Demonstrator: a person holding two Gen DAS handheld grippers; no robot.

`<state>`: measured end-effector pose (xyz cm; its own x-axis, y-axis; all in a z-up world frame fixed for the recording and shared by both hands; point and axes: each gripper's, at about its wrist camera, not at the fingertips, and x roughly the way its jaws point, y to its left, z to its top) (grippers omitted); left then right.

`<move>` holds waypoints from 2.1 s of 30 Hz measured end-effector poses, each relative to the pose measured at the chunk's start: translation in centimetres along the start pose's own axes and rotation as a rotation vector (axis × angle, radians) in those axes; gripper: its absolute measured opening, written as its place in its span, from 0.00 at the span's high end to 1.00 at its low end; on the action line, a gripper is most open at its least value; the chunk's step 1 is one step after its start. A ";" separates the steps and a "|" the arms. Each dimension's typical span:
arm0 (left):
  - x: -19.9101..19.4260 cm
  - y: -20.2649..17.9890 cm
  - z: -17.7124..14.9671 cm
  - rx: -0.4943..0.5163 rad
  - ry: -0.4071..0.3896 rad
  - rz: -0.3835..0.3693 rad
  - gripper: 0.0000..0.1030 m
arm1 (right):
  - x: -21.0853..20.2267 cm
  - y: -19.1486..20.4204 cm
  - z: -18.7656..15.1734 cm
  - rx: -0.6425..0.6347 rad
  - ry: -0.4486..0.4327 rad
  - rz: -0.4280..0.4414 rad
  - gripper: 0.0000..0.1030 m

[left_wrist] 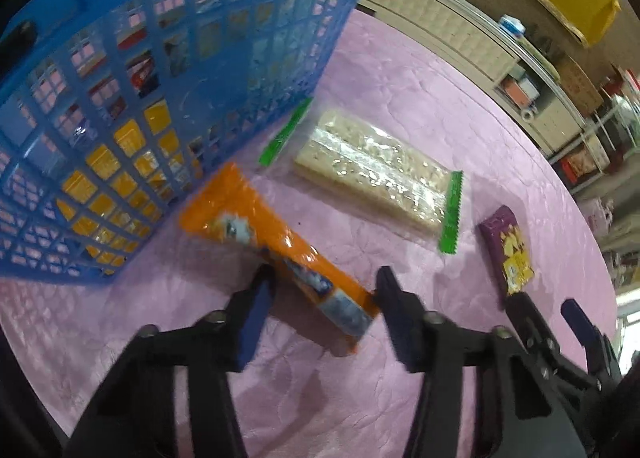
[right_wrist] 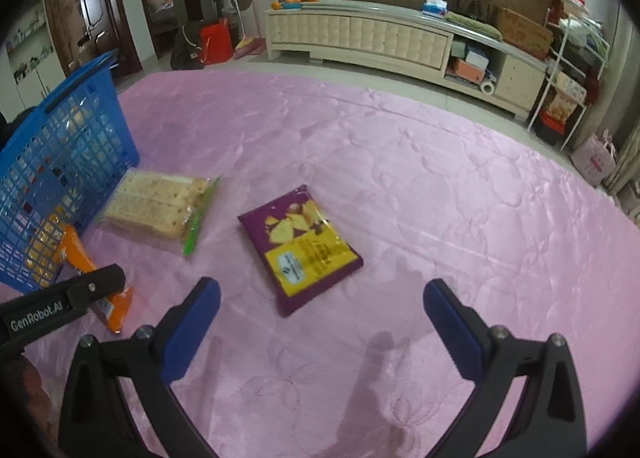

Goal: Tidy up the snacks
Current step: 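Grasp the orange stick snack with the left gripper while the right grasps the purple chip bag, then carry the orange snack and purple chip bag over the basket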

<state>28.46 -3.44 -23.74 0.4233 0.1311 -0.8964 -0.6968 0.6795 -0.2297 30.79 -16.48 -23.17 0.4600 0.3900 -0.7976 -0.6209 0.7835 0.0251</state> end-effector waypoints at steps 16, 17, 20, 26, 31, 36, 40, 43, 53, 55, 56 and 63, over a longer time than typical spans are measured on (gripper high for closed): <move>-0.3 -1.4 -1.2 0.217 0.050 -0.147 0.78 | 2.4 0.2 0.6 -0.075 -0.002 0.039 0.00; -0.1 -1.6 -1.2 0.236 0.060 -0.163 0.78 | 2.5 0.2 0.5 -0.082 -0.001 0.037 0.00; 0.1 -2.0 -1.0 0.272 0.056 -0.170 0.78 | 3.0 0.2 0.5 -0.082 0.013 0.041 0.00; 0.1 -2.3 -1.0 0.358 0.037 -0.176 0.78 | 3.5 0.2 1.1 -0.050 0.002 0.104 0.01; 0.3 -2.5 -0.7 0.375 0.039 -0.207 0.78 | 4.3 1.2 1.5 -0.151 0.001 0.074 0.03; 0.0 -2.6 -1.0 0.411 0.023 -0.203 0.78 | 3.5 1.0 1.5 -0.163 -0.028 0.086 0.38; -0.3 -2.1 -1.4 0.406 0.026 -0.196 0.78 | 3.1 0.8 1.0 -0.159 -0.047 0.084 0.45; -0.8 -2.5 -1.7 0.413 0.031 -0.208 0.78 | 2.8 0.7 0.6 -0.161 -0.039 0.088 0.46; -3.8 -2.3 -2.9 0.457 -0.015 -0.184 0.78 | -0.5 0.4 -1.0 -0.073 -0.026 0.123 0.47; -4.6 -2.0 -3.2 0.470 -0.022 -0.182 0.78 | -1.8 0.8 -1.3 -0.051 -0.039 0.135 0.47; -5.1 -1.8 -3.3 0.479 -0.033 -0.180 0.78 | -2.3 1.0 -1.5 -0.050 -0.043 0.129 0.47; -8.6 -0.2 -4.0 0.543 -0.060 -0.209 0.78 | -8.0 2.6 -2.1 -0.028 -0.104 0.052 0.47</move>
<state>22.60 -7.62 -17.52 0.5634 -0.0159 -0.8260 -0.2050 0.9659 -0.1584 24.15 -18.54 -18.03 0.4890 0.4789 -0.7290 -0.6623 0.7477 0.0470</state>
